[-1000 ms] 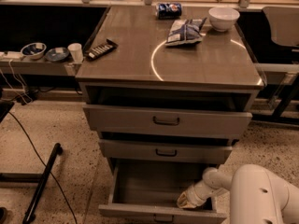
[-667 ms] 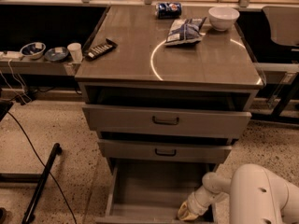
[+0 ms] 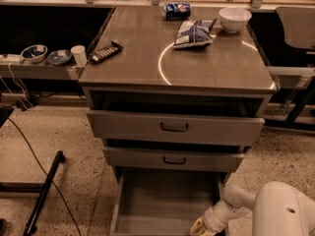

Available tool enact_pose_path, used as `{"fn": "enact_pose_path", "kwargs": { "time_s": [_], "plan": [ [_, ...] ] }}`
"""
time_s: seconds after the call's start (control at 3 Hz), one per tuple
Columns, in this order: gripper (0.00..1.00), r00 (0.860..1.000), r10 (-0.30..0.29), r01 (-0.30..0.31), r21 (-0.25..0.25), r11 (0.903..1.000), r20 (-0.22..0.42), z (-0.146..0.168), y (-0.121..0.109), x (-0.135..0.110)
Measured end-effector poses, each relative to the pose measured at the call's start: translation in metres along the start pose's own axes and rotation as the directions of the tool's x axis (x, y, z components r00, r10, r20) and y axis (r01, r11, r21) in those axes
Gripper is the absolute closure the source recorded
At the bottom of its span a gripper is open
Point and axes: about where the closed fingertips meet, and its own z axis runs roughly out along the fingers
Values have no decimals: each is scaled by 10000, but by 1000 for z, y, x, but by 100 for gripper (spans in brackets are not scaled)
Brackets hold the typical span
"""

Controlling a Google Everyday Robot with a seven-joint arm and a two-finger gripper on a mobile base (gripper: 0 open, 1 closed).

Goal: Open bottom drawer

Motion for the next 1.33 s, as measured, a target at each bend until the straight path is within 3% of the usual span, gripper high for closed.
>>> {"fn": "enact_pose_path", "kwargs": {
  "time_s": [0.33, 0.67, 1.0, 1.33],
  "plan": [
    [100, 10000, -3, 3, 6, 10000, 4, -1, -2, 0],
    [100, 9921, -1140, 1053, 1438, 9840, 534, -29, -8, -37],
    [81, 9716, -2170, 1720, 3491, 9211, 938, -68, 8, -55],
    [57, 9748, -1976, 1365, 4241, 8952, 1033, -84, 32, -34]
  ]
}}
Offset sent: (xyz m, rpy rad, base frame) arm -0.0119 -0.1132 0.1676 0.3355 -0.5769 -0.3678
